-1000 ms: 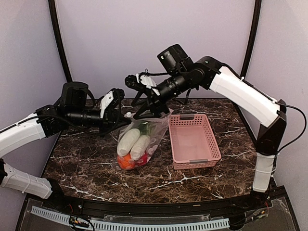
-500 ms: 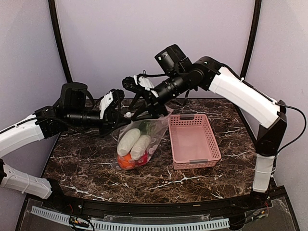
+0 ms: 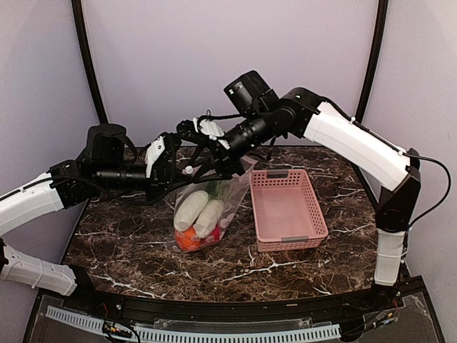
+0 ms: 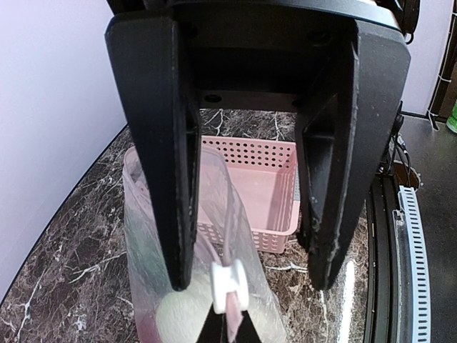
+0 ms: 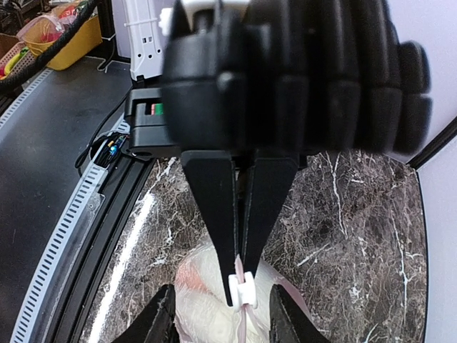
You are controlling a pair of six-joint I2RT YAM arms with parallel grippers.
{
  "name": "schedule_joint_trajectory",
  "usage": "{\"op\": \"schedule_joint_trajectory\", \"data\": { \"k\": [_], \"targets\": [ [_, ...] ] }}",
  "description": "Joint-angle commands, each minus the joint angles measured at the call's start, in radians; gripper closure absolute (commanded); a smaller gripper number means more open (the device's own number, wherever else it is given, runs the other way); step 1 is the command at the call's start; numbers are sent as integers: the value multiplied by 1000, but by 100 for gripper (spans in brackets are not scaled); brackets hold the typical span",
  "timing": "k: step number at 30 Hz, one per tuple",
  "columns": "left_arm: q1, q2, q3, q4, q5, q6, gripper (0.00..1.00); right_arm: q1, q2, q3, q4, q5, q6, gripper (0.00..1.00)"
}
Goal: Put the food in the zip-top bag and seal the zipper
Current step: Hold the zipper from the zipper food storage bag.
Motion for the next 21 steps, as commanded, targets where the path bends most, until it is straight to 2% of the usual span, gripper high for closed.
{"op": "schedule_joint_trajectory", "data": {
  "k": [1, 12, 21],
  "targets": [
    [-5, -25, -19, 35, 20, -10, 99, 9, 10, 23, 41, 18, -5, 59],
    [-4, -37, -30, 49, 8, -18, 99, 18, 15, 17, 36, 21, -22, 86],
    [-4, -40, -33, 55, 5, -17, 99, 18, 16, 1, 41, 52, -30, 87]
  ]
}}
